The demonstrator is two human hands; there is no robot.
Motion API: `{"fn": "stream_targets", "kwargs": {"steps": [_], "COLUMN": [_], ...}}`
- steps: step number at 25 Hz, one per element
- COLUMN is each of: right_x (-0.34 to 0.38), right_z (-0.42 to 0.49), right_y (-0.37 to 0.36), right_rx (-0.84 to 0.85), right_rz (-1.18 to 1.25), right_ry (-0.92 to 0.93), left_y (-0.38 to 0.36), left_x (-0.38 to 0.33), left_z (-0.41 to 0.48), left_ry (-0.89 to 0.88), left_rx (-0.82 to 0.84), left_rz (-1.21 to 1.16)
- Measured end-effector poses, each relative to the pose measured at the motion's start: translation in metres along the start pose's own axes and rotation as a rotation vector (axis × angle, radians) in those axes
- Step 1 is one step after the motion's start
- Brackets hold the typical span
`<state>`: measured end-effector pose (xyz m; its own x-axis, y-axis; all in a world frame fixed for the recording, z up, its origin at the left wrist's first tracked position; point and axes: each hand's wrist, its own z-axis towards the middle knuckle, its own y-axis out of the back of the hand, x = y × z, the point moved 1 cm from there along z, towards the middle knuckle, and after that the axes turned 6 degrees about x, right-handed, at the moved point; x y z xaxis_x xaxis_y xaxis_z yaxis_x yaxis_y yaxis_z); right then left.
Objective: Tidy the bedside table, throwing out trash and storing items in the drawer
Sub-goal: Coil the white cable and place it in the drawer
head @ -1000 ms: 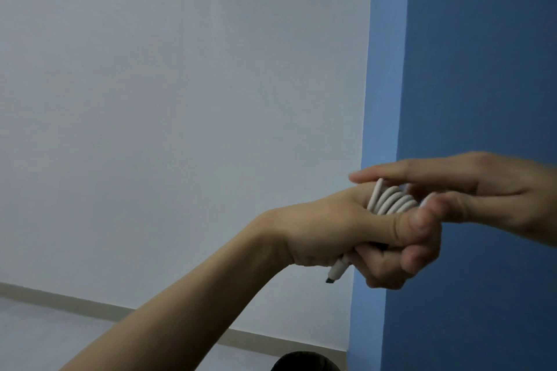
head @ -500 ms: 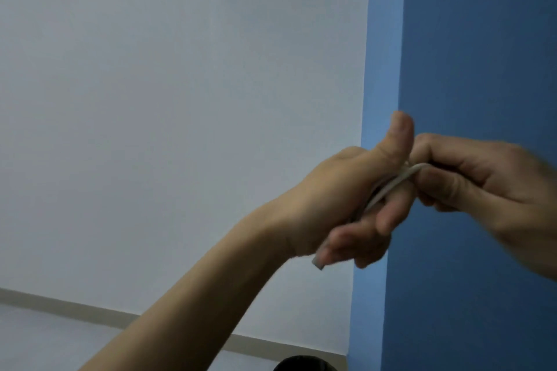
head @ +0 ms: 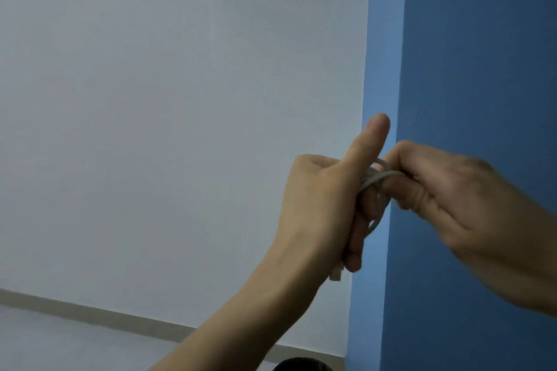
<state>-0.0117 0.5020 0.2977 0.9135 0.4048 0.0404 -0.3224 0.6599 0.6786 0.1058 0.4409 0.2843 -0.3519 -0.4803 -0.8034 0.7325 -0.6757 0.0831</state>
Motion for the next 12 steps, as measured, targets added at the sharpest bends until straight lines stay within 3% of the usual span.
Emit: {"fn": "stream_targets", "kwargs": {"steps": [4,7,12], "right_x": [0.004,0.001,-0.013], "right_z": [-0.002,0.001,0.0], "right_y": [-0.008,-0.005,-0.007], "right_rx": [0.039,0.032,-0.166], "right_rz": [-0.038,0.019,0.068], "right_ry": [0.035,0.012,-0.023], "left_y": [0.004,0.004,0.015], "left_x": [0.001,0.004,0.013], "left_z": [0.002,0.013,0.016], "left_ry": [-0.143,-0.143,-0.178], "left_rx": [-0.184,-0.1,0.086], "left_rz": [0.005,0.023,0.056]}}
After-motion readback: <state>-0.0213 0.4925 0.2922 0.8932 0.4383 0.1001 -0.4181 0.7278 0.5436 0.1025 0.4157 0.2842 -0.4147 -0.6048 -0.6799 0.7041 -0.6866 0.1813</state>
